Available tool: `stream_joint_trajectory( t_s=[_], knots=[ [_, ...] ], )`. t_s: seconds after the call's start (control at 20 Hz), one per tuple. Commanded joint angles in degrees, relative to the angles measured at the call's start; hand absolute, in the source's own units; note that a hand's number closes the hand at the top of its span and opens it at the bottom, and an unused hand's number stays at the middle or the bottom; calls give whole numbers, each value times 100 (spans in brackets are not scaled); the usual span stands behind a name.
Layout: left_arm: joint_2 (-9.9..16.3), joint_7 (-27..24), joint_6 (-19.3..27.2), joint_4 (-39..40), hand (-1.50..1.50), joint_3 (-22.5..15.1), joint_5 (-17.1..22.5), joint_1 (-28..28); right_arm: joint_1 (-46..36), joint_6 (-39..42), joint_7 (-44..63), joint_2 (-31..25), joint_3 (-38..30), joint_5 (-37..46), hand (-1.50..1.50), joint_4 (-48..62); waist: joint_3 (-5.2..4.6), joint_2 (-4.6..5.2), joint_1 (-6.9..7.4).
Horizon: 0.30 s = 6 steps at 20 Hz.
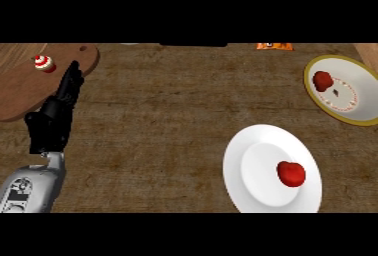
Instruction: Pick the bell pepper from the plate and place it in the bowl
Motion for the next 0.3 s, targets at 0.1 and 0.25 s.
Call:
stream_joint_trajectory(
  t_s=[0.1, 0.25],
  knots=[
    [108, 246, -90, -112, 0, 51, 2, -68, 415, 631, -790, 72, -7, -61, -150, -120, -3, -32, -24],
    [-31, 254, -10, -219, 0, 6, 8, 8, 670, 784, -906, 14, 96, 11, -150, -168, -1, -38, -37]
  ],
)
